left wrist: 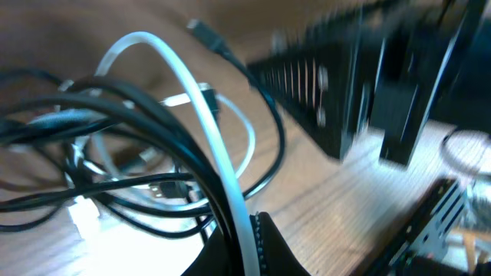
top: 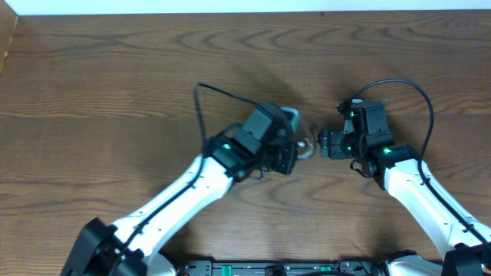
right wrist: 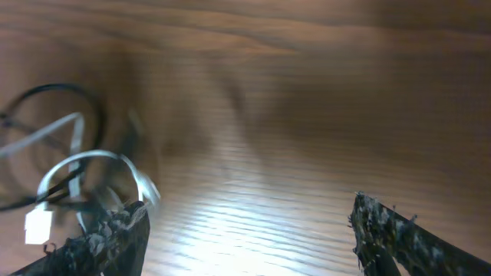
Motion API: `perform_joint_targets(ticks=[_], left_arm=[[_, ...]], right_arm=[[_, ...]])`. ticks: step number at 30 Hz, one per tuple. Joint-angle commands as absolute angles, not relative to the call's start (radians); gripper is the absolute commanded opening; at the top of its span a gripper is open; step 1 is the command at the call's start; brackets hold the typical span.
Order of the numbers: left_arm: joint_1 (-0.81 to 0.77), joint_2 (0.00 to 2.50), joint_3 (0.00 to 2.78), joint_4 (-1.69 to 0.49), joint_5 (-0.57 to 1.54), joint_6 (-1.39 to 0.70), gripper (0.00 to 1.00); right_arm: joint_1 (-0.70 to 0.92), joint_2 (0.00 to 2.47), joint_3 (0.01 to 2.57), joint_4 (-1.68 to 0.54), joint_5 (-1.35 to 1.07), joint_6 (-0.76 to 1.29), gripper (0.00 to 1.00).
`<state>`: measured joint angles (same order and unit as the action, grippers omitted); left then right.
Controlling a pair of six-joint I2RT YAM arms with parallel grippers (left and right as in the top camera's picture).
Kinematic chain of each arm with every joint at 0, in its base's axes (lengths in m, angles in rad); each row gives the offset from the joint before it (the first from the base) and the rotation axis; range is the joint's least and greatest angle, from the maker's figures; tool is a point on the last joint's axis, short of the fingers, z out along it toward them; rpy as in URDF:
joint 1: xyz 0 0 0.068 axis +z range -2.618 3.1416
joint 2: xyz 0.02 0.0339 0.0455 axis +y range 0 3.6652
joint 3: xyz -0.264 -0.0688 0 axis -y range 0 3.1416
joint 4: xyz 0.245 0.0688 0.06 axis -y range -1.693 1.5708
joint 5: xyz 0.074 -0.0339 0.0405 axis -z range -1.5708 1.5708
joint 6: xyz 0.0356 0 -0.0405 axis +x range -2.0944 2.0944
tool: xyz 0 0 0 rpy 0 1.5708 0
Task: Untangle cables
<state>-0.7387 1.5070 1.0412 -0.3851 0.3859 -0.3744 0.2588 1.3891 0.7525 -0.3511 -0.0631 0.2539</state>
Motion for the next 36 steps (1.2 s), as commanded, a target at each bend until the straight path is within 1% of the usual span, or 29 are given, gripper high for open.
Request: perform_joint_targets(ticks=[1, 6, 10, 11, 12, 16, 19, 20, 23, 24, 29, 34, 36], left_arm=[[-0.789, 1.537, 1.051, -0.377, 0.373, -0.349, 0.07], [-0.830, 1.548, 1.051, -0.333, 0.372, -0.348, 0.08], [-0.833, 1.548, 1.051, -0.320, 0.373, -0.349, 0.09], [-0.833, 1.548, 1.051, -0.321, 0.373, -0.349, 0.16], [-0.833, 1.548, 1.051, -0.321, 0.373, -0.349, 0.17], [-0.833, 1.548, 1.051, -0.321, 0.373, -0.349, 0.17], [-0.833, 1.548, 1.051, -0.324, 0.373, -0.349, 0.17], [-0.833, 1.548, 1.051, -0.324, 0.373, -0.348, 0.17], [-0.831, 1.548, 1.051, -0.324, 0.359, -0.348, 0.17], [-0.831, 1.548, 1.051, -0.325, 0.337, -0.348, 0.21], [-0.830, 1.548, 1.051, -0.343, 0.224, -0.369, 0.21], [-0.824, 1.549, 1.051, -0.343, 0.223, -0.395, 0.21], [-0.824, 1.549, 1.051, -0.344, 0.223, -0.395, 0.21]], right_arm=[[0.238, 1.380, 0.757, -0.360, 0.060, 0.311, 0.80], [0.216, 1.375, 0.758, -0.349, -0.009, 0.295, 0.82], [0.206, 1.371, 0.758, -0.366, 0.013, 0.308, 0.80], [0.199, 1.370, 0.758, -0.373, 0.021, 0.327, 0.80], [0.192, 1.370, 0.758, -0.379, 0.020, 0.339, 0.80], [0.168, 1.370, 0.758, -0.398, -0.110, 0.347, 0.80], [0.160, 1.370, 0.758, -0.440, -0.164, 0.348, 0.73], [0.160, 1.370, 0.758, -0.456, -0.162, 0.348, 0.72], [0.150, 1.370, 0.758, -0.511, -0.164, 0.371, 0.73], [0.148, 1.370, 0.758, -0.527, -0.176, 0.371, 0.73], [0.142, 1.370, 0.758, -0.593, -0.268, 0.371, 0.75], [0.142, 1.370, 0.758, -0.634, -0.383, 0.371, 0.75], [0.143, 1.370, 0.758, -0.687, -0.408, 0.371, 0.73]])
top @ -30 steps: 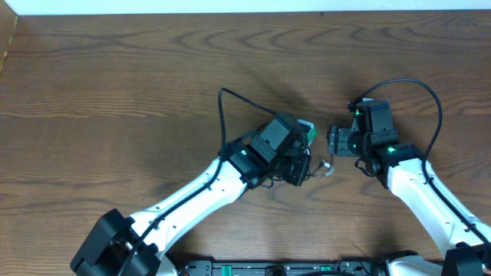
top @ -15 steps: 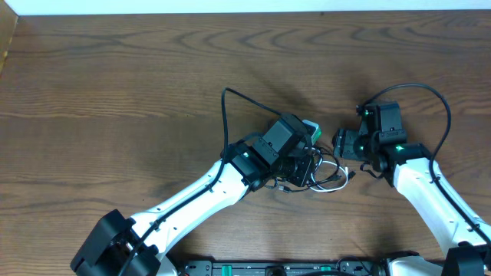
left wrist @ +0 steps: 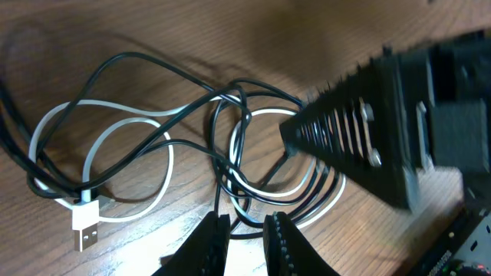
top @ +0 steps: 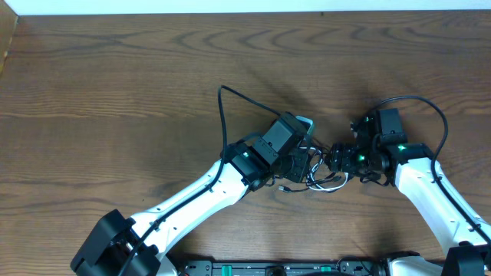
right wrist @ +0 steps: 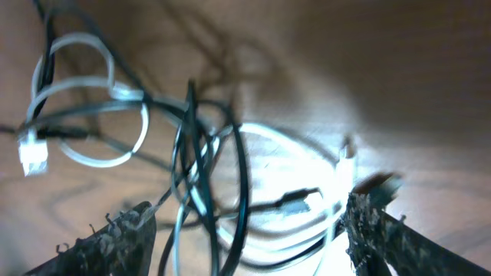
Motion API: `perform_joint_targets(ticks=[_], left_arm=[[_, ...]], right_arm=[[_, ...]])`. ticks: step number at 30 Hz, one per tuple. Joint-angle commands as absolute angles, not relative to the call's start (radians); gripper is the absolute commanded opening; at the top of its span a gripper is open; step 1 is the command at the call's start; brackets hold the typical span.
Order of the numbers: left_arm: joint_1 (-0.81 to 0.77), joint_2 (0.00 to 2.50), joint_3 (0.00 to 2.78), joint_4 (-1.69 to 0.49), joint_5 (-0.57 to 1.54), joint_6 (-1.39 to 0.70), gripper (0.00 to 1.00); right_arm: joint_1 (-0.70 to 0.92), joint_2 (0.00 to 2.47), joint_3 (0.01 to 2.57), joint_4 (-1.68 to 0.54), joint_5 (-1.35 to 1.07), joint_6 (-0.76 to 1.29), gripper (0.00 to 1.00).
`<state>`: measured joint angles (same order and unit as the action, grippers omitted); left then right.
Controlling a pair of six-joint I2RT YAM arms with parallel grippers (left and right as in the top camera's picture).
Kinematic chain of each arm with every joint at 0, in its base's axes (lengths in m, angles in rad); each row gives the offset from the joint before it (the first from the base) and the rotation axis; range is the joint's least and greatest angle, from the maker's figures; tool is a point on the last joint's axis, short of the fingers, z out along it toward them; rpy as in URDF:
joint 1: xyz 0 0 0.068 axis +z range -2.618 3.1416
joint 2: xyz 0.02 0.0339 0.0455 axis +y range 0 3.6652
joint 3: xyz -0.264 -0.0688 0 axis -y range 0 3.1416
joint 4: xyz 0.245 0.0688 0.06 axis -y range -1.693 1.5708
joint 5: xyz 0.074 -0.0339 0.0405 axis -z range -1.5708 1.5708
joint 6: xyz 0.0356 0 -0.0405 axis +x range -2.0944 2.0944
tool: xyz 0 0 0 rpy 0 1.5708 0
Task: Untangle cables
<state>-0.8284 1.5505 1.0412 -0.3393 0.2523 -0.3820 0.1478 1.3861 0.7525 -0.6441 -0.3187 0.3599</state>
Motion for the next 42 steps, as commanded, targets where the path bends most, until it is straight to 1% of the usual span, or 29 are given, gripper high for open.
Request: perform_joint_targets(ticks=[1, 7, 12, 17, 19, 23, 28, 29, 31, 32, 35, 37, 42], left_arm=[[-0.824, 1.549, 1.051, -0.344, 0.223, -0.395, 0.21], [-0.824, 1.549, 1.051, -0.352, 0.223, -0.395, 0.21], [-0.824, 1.549, 1.051, -0.351, 0.223, -0.395, 0.21], [-0.824, 1.549, 1.051, -0.359, 0.223, -0.395, 0.21], [-0.824, 1.549, 1.051, -0.361, 0.223, -0.395, 0.21], [-0.824, 1.549, 1.051, -0.362, 0.223, -0.395, 0.21], [-0.824, 1.549, 1.051, -0.362, 0.223, -0.394, 0.21], [-0.824, 1.549, 1.051, -0.362, 0.223, -0.394, 0.21], [-0.824, 1.549, 1.051, -0.362, 0.223, -0.394, 0.21], [-0.824, 1.549, 1.051, -0.361, 0.223, -0.394, 0.21], [-0.824, 1.549, 1.051, -0.362, 0.223, -0.394, 0.21], [-0.824, 1.549, 1.051, -0.362, 0.223, -0.394, 0.21], [-0.820, 1.549, 1.051, -0.362, 0.223, -0.406, 0.21]], right_arm=[[0.143, 1.370, 0.758, -0.723, -0.406, 0.371, 0.72], [0.143, 1.370, 0.757, -0.890, -0.403, 0.381, 0.72], [0.143, 1.370, 0.757, -0.891, -0.403, 0.442, 0.73], [0.144, 1.370, 0.756, -0.847, -0.400, 0.468, 0.66], [0.145, 1.371, 0.752, -0.845, -0.390, 0.484, 0.64], [0.146, 1.371, 0.717, -0.821, -0.366, 0.574, 0.61], [0.146, 1.371, 0.649, -0.698, -0.366, 0.641, 0.47], [0.146, 1.371, 0.636, -0.668, -0.366, 0.643, 0.43], [0.146, 1.371, 0.617, -0.603, -0.366, 0.643, 0.39], [0.146, 1.371, 0.609, -0.577, -0.366, 0.643, 0.35], [0.146, 1.371, 0.599, -0.520, -0.374, 0.642, 0.12], [0.146, 1.371, 0.599, -0.490, -0.386, 0.631, 0.01], [0.146, 1.371, 0.599, -0.400, -0.520, 0.518, 0.01]])
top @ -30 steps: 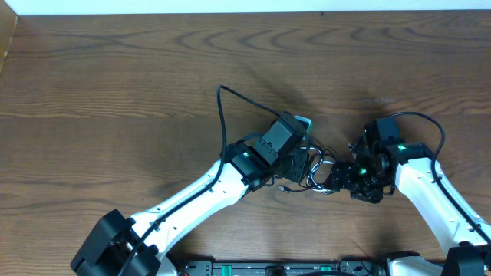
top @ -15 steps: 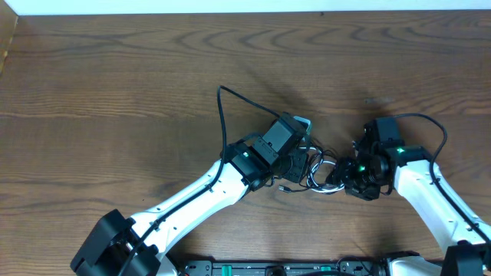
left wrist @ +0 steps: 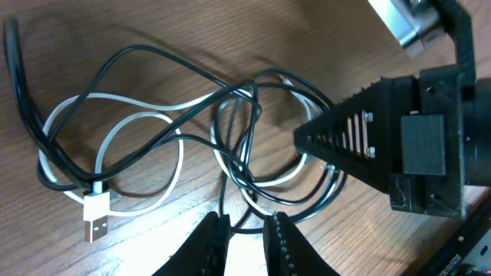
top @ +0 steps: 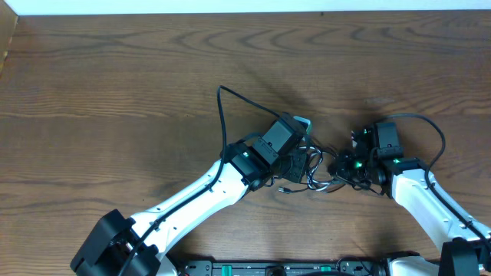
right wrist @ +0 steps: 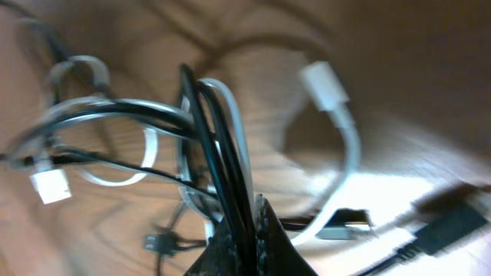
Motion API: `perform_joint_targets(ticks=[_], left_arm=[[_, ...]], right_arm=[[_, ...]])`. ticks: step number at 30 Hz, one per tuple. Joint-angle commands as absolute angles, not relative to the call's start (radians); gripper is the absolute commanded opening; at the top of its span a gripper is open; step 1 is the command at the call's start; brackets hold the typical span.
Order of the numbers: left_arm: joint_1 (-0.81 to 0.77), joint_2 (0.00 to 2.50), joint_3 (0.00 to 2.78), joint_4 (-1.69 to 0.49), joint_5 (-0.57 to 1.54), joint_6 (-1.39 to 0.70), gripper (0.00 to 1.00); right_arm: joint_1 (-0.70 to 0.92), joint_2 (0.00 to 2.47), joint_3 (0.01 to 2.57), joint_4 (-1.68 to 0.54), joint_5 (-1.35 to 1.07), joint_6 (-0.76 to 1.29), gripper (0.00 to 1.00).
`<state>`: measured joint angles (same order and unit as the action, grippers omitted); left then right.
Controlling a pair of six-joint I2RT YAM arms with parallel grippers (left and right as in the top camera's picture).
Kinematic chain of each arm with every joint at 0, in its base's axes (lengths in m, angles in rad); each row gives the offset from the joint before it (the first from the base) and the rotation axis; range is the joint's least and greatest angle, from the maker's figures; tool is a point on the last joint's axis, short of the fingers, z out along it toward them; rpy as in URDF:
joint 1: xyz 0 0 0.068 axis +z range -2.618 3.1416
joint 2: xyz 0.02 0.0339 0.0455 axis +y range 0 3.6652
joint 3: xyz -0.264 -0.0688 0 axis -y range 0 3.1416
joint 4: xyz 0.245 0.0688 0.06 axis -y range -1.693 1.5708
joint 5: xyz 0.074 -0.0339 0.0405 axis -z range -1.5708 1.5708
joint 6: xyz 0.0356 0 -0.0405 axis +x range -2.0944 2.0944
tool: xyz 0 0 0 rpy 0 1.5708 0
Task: Untangle cables
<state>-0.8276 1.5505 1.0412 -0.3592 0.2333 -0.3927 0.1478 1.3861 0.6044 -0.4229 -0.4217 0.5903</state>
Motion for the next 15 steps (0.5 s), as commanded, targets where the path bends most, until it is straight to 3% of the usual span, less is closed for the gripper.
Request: perform_joint_targets(ticks=[1, 15], left_arm=[[-0.818, 1.549, 1.051, -0.362, 0.223, -0.406, 0.21], [-0.797, 1.549, 1.047, -0.366, 0.227, -0.477, 0.21]], right_arm=[[0.146, 1.371, 0.599, -0.392, -0.529, 0.518, 0.01], [0.146, 1.371, 0.599, -0.176, -0.845, 0.451, 0.01]])
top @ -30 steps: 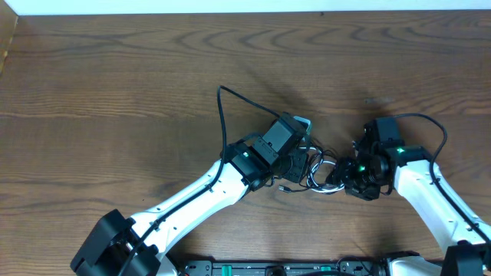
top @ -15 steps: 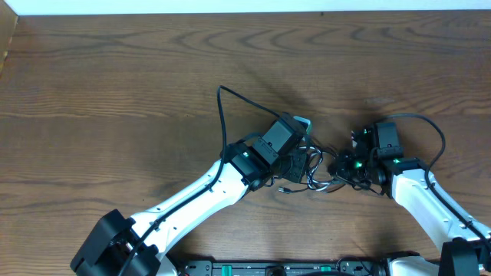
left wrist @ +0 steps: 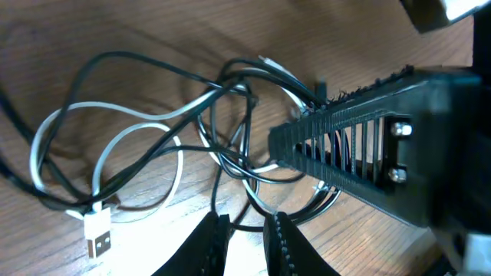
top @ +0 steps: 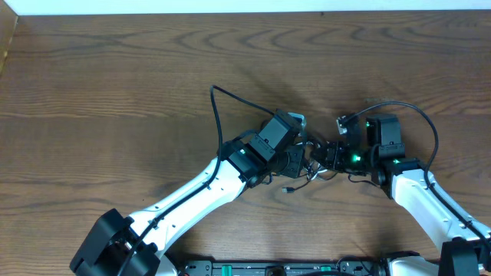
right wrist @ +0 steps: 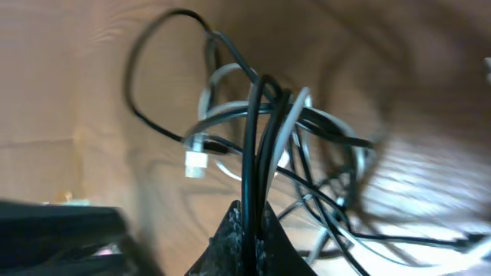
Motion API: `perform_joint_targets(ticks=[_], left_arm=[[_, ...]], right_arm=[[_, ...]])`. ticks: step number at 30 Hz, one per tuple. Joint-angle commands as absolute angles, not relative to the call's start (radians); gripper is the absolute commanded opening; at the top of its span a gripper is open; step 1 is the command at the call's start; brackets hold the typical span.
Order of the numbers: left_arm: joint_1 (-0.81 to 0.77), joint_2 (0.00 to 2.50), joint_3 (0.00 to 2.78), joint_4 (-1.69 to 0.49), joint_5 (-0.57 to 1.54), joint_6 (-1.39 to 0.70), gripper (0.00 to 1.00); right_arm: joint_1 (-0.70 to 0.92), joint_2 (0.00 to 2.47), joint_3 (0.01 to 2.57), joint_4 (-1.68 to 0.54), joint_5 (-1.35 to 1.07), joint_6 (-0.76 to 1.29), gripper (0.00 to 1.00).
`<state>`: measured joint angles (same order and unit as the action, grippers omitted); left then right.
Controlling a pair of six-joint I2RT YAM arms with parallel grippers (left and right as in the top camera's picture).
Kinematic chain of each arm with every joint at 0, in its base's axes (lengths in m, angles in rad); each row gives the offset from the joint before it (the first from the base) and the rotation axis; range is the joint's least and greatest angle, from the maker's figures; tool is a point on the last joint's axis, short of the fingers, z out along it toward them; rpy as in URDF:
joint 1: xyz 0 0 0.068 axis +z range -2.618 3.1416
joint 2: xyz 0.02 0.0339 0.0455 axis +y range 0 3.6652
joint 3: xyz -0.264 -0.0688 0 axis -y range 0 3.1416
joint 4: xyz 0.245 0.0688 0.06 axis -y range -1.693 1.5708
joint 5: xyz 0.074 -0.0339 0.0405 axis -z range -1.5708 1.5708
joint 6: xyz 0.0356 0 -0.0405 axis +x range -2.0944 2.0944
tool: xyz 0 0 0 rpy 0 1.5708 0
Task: Untangle cables
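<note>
A tangle of thin black and white cables [top: 311, 166] lies between my two grippers at mid-table. The left wrist view shows its loops [left wrist: 146, 146] and a white USB plug [left wrist: 96, 234] on the wood. My left gripper [left wrist: 248, 222] hovers just over the loops, its fingers a narrow gap apart with one black strand crossing at the tips; overhead, the left gripper [top: 298, 161] sits at the tangle's left. My right gripper [right wrist: 252, 211] is shut on a bundle of black and white strands [right wrist: 261, 130] that rise taut from it. From above the right gripper [top: 324, 155] nearly faces the left one.
The wooden table [top: 115, 77] runs wide to the left and back. Each arm's own black lead arcs out beside it, the left lead [top: 217, 103] and the right lead [top: 426, 126]. A white wall strip [top: 230, 6] borders the far edge.
My right gripper, still shut on the strands, has moved up and to the left, closer to the left gripper, drawing the bundle with it. The left gripper shifted slightly left.
First my left gripper held a white cable with the tangle hanging, the right open alongside. Then the tangle lay on the table, the left fingers off it, the right open over it. Then the right was shut on several strands, and now holds them nearer the left.
</note>
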<state>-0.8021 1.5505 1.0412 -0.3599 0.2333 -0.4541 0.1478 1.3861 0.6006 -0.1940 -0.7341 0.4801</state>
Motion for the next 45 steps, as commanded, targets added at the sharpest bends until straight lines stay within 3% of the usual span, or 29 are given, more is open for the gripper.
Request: perform_joint_targets(ticks=[1, 20, 29, 45], left_arm=[[-0.797, 1.549, 1.045, -0.366, 0.227, -0.479, 0.21], [-0.788, 1.646, 1.038, -0.365, 0.242, -0.790, 0.22], [-0.786, 1.646, 1.038, -0.365, 0.242, -1.047, 0.58], [-0.786, 1.755, 1.038, -0.318, 0.234, -1.322, 0.56]], right_arm=[[0.146, 1.371, 0.599, -0.174, -0.846, 0.451, 0.01], [0.146, 1.371, 0.599, -0.300, -0.675, 0.471, 0.01], [0.146, 1.371, 0.599, -0.307, -0.675, 0.471, 0.01], [0.146, 1.371, 0.599, -0.337, -0.676, 0.471, 0.01]])
